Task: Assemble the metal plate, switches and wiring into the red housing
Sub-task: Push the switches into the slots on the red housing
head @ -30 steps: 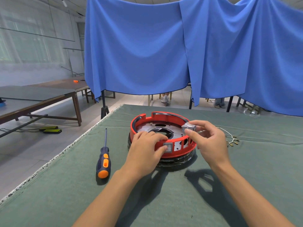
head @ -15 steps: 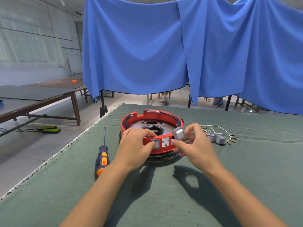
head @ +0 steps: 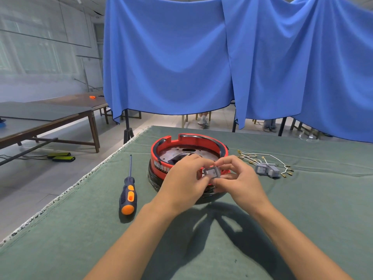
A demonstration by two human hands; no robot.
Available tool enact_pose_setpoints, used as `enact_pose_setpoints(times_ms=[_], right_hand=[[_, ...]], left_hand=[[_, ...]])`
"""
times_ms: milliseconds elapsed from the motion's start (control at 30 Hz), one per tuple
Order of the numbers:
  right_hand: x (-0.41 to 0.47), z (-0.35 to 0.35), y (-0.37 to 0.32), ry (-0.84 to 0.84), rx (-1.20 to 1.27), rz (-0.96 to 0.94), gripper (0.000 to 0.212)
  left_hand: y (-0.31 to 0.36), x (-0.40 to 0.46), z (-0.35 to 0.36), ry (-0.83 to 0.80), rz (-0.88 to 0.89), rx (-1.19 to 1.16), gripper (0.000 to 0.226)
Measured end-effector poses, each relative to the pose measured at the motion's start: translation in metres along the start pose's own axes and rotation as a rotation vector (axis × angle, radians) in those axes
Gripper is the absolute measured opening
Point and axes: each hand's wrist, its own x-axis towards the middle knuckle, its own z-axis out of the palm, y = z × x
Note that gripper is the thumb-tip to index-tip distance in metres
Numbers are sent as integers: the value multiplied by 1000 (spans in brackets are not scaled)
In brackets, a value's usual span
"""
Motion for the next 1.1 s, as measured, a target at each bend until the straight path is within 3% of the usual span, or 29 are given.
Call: enact_pose_setpoints(times_ms=[267,400,567,667,767,833,967,1100], right_hand=[[1,4,0,16,376,103,38],[3,6,0,86,537,174,37],[2,9,-6,87,577,142,37],[2,9,-5,147,465,128,23],[0,9,1,255,75,-1,23],[-4,11,4,272,-155,-100,29],[-9,18,10,263,-300,-177,34],[-9,18,17,252,-396,-149,34]], left_hand=[[3,4,4,191,-154,-179,9],[4,4,10,304,-317,-417,12],[9,3,16,224,-354,-498,8],[12,1,16,234,-303,-382,8],[10,-3,13,321,-185,52,6],[4,-4,10,337,-152,219,14],[-11,-4,6,185,-223,308,37],[-18,-5,7,94,-232,348,40]])
